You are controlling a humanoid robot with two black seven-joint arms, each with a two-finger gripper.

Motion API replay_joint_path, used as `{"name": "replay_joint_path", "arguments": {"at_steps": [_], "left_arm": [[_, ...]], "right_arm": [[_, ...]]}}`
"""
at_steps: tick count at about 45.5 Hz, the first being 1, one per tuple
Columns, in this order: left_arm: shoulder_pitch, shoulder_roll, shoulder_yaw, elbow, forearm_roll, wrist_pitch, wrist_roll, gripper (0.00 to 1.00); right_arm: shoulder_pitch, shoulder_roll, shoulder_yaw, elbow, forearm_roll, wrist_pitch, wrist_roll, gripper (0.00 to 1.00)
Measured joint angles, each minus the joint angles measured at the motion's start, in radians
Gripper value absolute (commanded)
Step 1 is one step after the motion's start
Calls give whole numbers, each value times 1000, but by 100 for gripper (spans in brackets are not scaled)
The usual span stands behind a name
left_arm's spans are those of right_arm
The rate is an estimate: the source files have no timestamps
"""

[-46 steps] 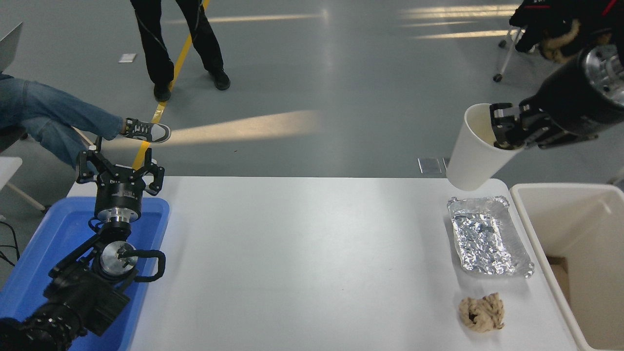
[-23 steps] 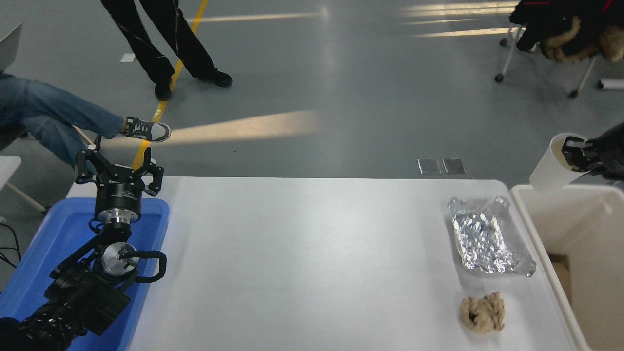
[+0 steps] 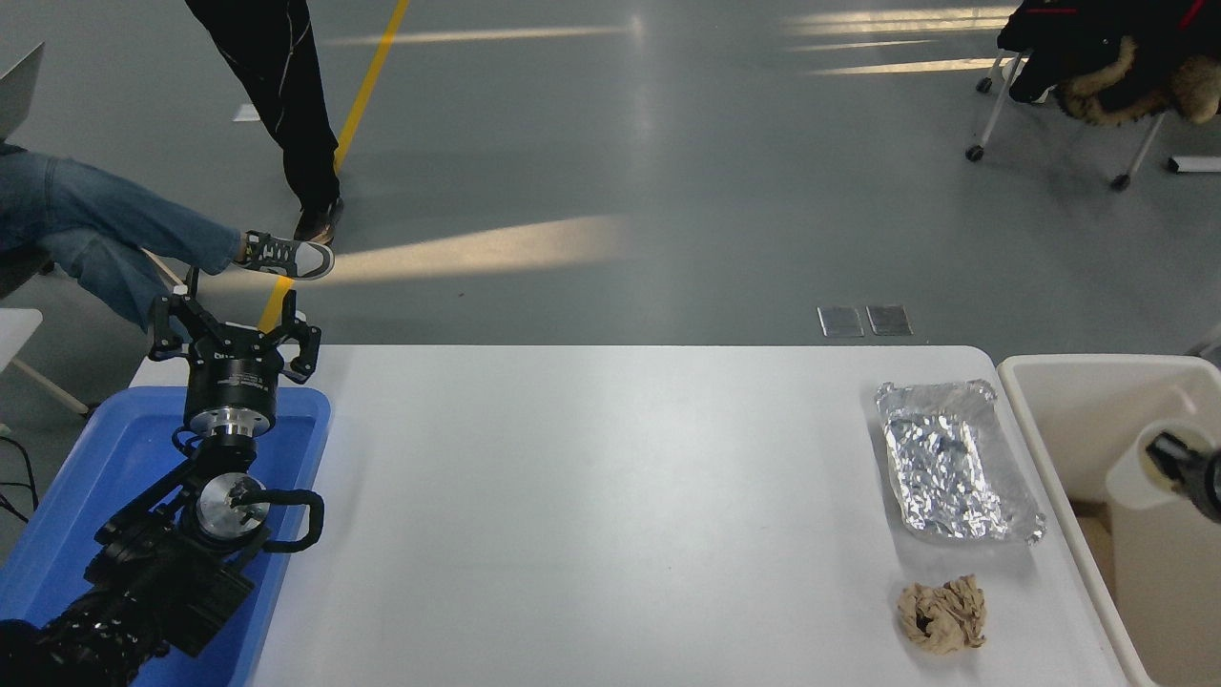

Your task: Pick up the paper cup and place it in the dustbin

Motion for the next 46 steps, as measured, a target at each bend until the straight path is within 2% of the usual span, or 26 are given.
{"name": "replay_joint_path", "arguments": {"at_steps": [8,9,11,12,24,46], "left_arm": [[-1,0,0,0,0,0,0,99],[-1,0,0,0,0,0,0,99],[-1,0,0,0,0,0,0,99],[-1,0,0,0,0,0,0,99],[-1,0,0,0,0,0,0,99],[-3,0,1,0,1,1,0,99]], "right_arm": [[-116,59,37,-99,4,-38,-3,0],[-125,64,40,-106,4,-41,-2,10],[-146,78,45,-123,5,-46,-4,77],[-149,81,46,-126,5,-48,-3,100],[-176,108,105,-138,19,-67,-5,100],[91,-103,116,200,-2,-62,-5,100]]}}
